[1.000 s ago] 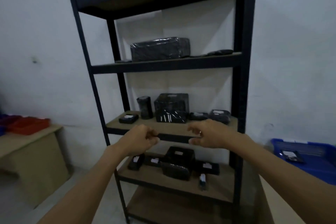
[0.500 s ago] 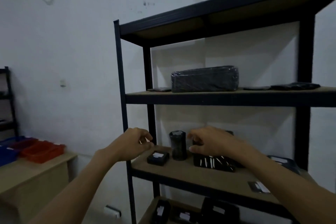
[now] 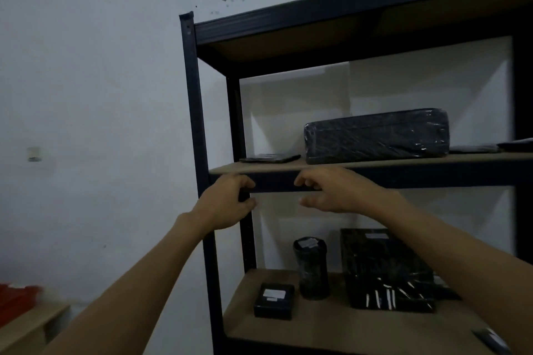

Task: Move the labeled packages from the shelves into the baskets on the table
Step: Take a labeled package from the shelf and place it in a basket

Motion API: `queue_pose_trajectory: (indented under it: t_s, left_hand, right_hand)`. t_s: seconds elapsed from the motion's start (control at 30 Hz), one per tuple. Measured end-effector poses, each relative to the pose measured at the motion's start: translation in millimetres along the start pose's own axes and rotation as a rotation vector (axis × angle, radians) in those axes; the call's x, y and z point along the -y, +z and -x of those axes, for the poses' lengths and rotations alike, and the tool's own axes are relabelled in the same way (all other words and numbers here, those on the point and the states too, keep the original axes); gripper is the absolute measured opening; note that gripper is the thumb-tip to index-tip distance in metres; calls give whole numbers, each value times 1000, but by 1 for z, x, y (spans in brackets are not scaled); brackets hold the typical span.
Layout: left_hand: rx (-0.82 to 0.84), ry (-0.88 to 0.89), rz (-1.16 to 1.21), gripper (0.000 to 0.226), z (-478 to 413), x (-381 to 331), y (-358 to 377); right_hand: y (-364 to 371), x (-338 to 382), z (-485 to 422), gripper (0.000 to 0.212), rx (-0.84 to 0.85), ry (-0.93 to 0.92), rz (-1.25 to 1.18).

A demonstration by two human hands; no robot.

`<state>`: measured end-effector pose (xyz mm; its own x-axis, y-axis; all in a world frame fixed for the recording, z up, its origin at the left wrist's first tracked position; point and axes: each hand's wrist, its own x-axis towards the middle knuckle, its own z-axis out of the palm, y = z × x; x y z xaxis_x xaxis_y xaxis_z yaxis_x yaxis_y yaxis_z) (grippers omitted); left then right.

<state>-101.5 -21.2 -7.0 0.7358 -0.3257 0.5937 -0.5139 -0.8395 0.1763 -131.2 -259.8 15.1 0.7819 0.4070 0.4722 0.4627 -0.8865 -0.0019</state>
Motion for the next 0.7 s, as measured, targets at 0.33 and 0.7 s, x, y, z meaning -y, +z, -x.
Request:
queue_pose_trajectory:
  t_s: [0.33,0.7]
  left_hand:
    - [-202,106,-38,68,-87,82,36]
    - [-638,297,-75,51,-107,113,91]
  right_hand:
    - [32,-17,-127,32,-105,-25,44]
    - [63,-38,-227,50,101,173,80]
